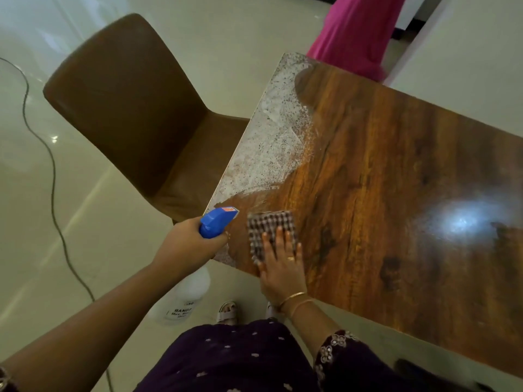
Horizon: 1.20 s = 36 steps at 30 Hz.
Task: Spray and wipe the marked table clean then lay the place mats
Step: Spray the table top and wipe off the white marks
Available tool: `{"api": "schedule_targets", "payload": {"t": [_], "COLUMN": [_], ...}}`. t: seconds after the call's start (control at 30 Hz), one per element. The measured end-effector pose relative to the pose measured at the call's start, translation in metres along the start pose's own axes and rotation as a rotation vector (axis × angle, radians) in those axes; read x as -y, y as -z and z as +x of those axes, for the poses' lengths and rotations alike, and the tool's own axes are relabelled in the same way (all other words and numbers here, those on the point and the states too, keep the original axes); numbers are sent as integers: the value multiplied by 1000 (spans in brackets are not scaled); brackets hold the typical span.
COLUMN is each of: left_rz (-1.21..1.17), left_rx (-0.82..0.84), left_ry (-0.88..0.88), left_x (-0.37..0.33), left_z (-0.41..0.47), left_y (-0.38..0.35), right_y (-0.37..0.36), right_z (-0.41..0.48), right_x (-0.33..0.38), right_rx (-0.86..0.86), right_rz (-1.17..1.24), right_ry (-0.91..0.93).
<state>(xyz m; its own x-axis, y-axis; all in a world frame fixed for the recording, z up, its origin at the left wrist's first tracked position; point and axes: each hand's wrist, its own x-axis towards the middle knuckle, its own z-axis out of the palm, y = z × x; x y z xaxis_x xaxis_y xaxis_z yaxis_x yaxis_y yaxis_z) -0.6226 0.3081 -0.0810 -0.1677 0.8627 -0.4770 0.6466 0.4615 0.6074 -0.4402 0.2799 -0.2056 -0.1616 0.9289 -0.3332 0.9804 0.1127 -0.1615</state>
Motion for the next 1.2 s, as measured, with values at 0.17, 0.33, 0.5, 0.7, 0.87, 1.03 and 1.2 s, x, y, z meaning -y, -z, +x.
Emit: {"api": "schedule_targets", "payload": {"t": [0.17,0.33,0.5,0.7,0.87,1.03,1.2], "left_rz": [16,53,55,-12,-37,-51,-95], "left_rx": [15,44,14,-90,-162,-177,-194], "left_ry": [-22,-20,23,92,102,97,129], "left_x": [-1,8,31,56,57,52,51], "left_z": [1,0,-4,-6,0,6,6], "left_y": [2,4,15,28,31,29,30], "right_y": [16,34,15,-5,5,31,32], "right_z": [37,74,35,24,63,121,110], "right_x": [9,-13,0,66,97,67,38], "right_rx": [15,-77,-42,12,21,19,11], "right_rz": [-103,34,25,-71,-69,-143,-118], "right_ry": [154,31,99,308,462,367,325]}}
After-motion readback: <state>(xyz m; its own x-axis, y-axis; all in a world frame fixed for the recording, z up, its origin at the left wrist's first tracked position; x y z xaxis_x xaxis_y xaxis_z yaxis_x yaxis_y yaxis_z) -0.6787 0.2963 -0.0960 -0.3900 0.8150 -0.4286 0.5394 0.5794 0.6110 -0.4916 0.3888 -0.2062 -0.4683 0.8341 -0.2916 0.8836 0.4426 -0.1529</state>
